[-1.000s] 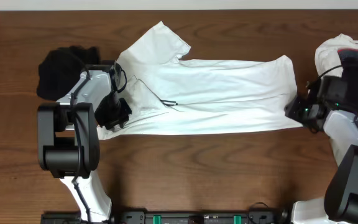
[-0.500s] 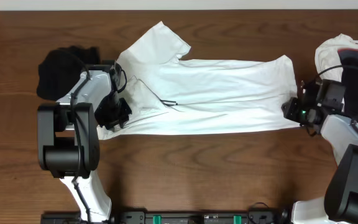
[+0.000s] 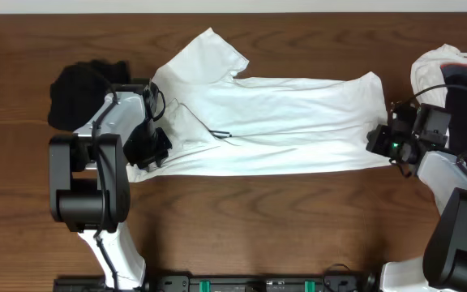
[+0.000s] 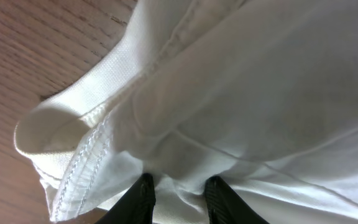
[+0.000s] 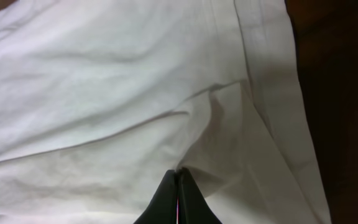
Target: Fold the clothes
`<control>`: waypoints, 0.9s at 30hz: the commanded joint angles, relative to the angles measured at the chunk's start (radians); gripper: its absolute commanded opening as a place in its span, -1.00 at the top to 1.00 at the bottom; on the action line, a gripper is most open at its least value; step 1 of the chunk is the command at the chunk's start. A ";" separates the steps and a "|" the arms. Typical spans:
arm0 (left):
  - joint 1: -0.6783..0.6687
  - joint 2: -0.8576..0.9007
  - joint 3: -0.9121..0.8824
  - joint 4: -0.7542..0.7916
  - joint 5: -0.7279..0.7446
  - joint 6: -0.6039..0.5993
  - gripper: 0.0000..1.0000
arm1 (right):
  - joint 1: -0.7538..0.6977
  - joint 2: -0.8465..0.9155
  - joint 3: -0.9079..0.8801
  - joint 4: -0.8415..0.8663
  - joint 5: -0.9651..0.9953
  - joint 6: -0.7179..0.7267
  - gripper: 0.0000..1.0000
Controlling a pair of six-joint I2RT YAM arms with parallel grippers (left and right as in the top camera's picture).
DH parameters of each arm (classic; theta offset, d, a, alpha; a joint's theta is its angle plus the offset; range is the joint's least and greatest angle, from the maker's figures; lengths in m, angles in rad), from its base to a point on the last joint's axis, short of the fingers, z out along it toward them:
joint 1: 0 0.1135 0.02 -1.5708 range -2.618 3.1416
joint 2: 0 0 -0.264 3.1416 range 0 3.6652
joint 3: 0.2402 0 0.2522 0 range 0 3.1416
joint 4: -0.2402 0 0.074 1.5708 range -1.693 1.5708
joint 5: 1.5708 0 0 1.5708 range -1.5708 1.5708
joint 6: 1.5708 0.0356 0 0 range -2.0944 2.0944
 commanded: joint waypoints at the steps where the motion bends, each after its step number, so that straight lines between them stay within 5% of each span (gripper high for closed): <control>1: 0.003 0.040 -0.027 0.036 -0.019 -0.010 0.38 | -0.007 -0.004 -0.002 0.018 -0.029 -0.006 0.98; 27: 0.003 0.040 -0.027 0.041 -0.019 -0.010 0.38 | 0.014 -0.003 0.030 0.347 0.028 0.036 0.97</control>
